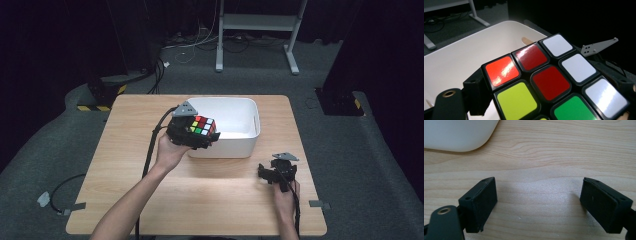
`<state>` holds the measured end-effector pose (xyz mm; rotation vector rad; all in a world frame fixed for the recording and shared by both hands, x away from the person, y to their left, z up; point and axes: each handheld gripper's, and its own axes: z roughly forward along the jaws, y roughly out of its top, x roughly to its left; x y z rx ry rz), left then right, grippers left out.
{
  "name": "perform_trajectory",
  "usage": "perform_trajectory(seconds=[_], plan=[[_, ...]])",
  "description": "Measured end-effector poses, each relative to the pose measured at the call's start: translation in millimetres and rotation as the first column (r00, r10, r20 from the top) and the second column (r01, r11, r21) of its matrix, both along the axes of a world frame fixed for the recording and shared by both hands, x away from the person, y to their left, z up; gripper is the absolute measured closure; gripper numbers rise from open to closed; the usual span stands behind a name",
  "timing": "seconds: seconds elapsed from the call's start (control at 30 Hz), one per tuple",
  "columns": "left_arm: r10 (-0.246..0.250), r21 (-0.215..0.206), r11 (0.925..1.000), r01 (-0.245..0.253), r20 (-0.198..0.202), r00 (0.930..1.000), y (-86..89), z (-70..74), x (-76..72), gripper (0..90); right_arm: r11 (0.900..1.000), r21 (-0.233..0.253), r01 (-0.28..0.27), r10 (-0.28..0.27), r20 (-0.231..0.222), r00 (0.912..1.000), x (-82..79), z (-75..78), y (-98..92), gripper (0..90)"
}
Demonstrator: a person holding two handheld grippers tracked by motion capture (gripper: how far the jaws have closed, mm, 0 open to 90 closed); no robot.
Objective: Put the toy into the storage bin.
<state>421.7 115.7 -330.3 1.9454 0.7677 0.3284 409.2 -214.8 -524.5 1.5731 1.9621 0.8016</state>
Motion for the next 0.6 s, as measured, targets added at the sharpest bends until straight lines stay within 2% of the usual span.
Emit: perform_trajectory(seconds=[0.17,0.33,0.6], plan=[[0.000,-0.003,1.0000,0.000,-0.006,1.0000,-3.1,4.0,8.1,15.5,1.000,0.000,0.000,0.000,0.000,1.0000,0.0,0.0,0.0,14.0],[-0.002,0.019,0.9998,0.002,0.005,1.0000,-8.4,10.1,17.7,15.5,1.000,0.000,-0.002,0.002,0.000,1.0000,-0.1,0.0,0.2,14.0],[0.005,0.008,1.0000,-0.004,-0.010,0.9999,-13.1,11.1,34.4,15.5,1.000,0.000,-0.002,0.002,-0.001,1.0000,-0.3,0.0,0.3,14.0]])
